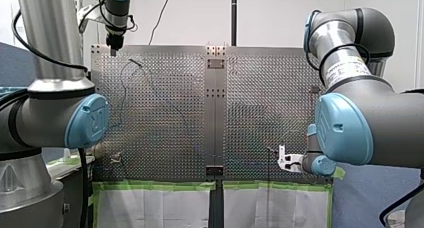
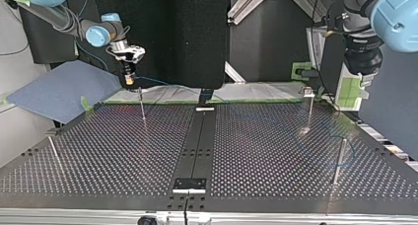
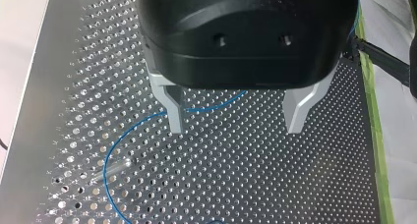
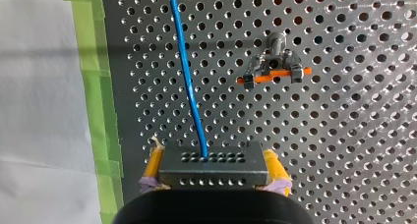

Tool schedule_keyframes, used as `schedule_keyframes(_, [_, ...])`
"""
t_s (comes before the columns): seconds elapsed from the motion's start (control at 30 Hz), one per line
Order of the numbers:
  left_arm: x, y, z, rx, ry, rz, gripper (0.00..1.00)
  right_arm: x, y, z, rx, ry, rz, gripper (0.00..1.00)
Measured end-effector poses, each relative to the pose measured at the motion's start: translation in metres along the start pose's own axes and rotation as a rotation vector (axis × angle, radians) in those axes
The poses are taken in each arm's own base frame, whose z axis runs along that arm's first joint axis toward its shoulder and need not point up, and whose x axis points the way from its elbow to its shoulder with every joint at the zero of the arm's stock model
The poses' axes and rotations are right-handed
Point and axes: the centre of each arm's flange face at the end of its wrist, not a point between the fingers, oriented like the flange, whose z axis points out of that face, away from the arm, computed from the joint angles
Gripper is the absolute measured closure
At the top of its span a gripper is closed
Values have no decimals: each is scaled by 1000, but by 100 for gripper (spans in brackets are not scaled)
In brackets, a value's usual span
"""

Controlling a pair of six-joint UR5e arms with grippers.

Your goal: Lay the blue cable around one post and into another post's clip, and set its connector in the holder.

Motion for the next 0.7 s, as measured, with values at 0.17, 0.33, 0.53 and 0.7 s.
schedule_keyframes(0.17, [0,0,0,0,0,0,1,0,0,0,0,0,0,100])
schedule_keyframes(0.33, [0,0,0,0,-1,0,1,0,0,0,0,-1,0,100])
schedule_keyframes(0.53, [0,0,0,1,-4,-2,1,-1,0,0,0,-3,1,100])
schedule_keyframes(0.7, [-1,-1,0,3,-10,-3,1,0,0,0,-1,-3,1,100])
